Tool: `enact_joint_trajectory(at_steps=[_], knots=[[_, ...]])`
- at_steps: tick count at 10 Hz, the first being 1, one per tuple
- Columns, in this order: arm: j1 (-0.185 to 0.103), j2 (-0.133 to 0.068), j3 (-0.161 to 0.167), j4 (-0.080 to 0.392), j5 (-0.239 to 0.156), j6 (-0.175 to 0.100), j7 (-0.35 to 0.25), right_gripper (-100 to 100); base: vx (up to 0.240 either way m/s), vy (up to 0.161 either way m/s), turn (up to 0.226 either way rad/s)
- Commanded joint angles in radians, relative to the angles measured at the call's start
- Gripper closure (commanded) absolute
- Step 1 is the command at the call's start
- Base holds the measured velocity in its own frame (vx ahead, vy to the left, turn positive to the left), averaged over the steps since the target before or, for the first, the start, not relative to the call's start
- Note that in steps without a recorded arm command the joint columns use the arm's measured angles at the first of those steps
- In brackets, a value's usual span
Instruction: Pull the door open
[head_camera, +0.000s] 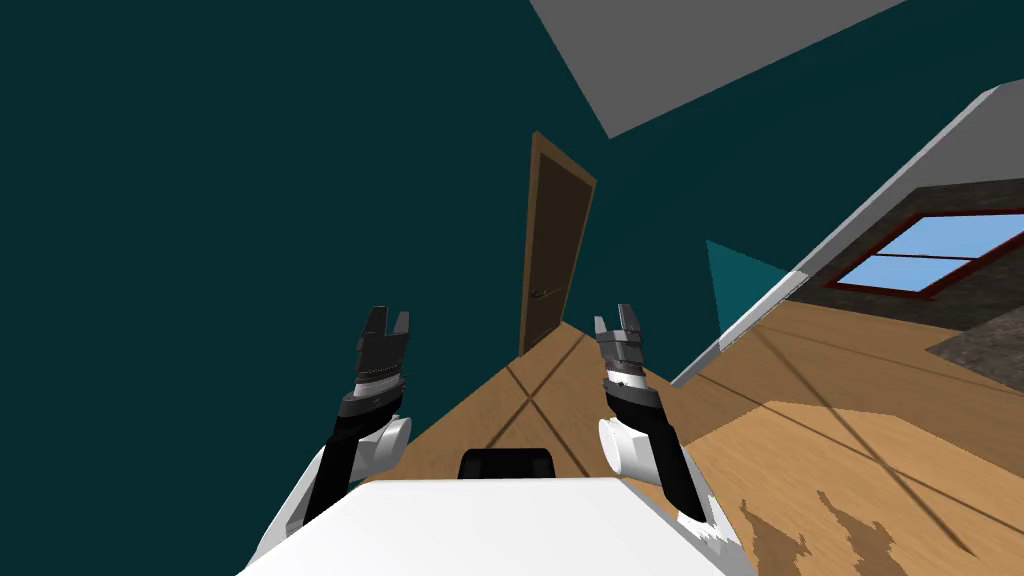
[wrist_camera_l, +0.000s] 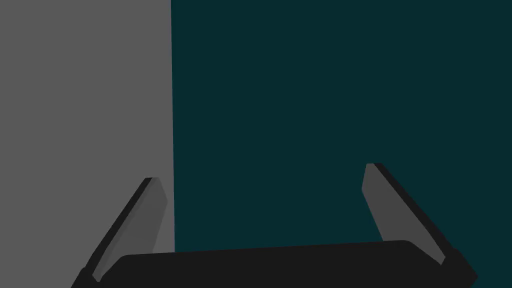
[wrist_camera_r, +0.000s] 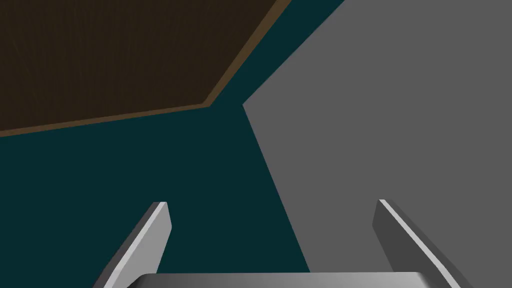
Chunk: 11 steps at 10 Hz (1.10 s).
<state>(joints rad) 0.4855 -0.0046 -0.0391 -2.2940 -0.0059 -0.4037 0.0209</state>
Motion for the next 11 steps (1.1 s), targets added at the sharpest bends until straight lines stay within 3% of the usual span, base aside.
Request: enact_joint_trajectory(at_steps=[1, 11], knots=[[-0.009, -0.012, 0.007, 0.028, -0.01, -0.006, 0.0, -100, 0.045, -0.025, 0.096], [-0.091, -0.102, 0.067, 0.272, -0.1, -0.059, 0.004, -100, 0.087, -0.095, 0.13]])
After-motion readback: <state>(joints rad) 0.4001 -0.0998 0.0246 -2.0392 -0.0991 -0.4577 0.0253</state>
